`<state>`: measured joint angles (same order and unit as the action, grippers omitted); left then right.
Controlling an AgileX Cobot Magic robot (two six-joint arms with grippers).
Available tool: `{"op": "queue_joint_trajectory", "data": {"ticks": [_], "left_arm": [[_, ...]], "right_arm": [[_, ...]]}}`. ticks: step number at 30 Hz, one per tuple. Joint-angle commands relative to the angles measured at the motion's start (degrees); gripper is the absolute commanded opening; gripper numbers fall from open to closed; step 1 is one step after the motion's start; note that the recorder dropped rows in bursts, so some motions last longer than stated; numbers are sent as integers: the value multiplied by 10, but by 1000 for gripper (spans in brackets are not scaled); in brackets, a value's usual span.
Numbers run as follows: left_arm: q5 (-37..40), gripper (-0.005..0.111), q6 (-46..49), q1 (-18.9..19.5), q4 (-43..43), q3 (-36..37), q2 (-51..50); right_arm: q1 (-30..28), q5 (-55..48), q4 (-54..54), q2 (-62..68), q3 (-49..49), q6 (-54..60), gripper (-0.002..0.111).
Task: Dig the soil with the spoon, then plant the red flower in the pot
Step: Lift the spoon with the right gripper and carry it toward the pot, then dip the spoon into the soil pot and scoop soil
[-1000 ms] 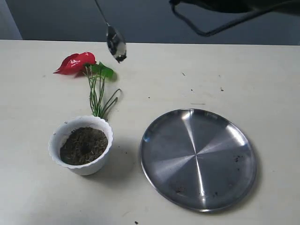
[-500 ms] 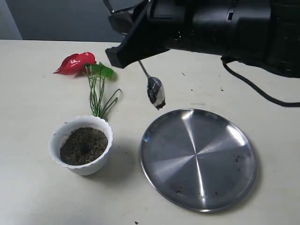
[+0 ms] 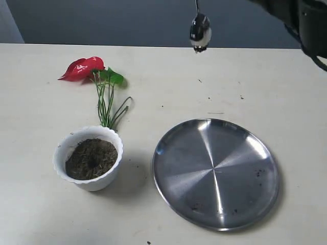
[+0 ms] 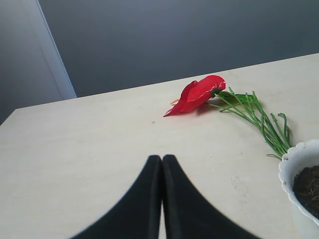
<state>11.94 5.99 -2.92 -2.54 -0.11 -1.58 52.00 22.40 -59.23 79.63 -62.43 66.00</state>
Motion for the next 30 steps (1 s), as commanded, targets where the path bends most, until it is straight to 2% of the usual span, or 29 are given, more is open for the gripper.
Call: {"op": "queue_joint_trajectory", "data": {"ticks": [1, 3, 5, 10, 12, 16, 21, 30], "left_arm": [[-4, 0, -2, -1, 1, 1, 2], [-4, 0, -2, -1, 1, 1, 2], [-4, 0, -2, -1, 1, 1, 2], [-4, 0, -2, -1, 1, 1, 2], [-4, 0, -2, -1, 1, 1, 2], [-4, 0, -2, -1, 1, 1, 2], [-4, 0, -2, -1, 1, 1, 2], [-4, 0, -2, -1, 2, 1, 2]], "right_arm": [[0, 34, 418, -9, 44, -490, -1], [0, 34, 465, -6, 68, -562, -1], [0, 41, 467, -6, 98, -565, -1], [0, 152, 536, -9, 187, -644, -1], [0, 162, 547, -9, 205, -670, -1], [0, 149, 597, -9, 211, -709, -1], [2, 159, 744, 15, 211, -805, -1], [2, 362, 759, 123, 211, -824, -1]]}}
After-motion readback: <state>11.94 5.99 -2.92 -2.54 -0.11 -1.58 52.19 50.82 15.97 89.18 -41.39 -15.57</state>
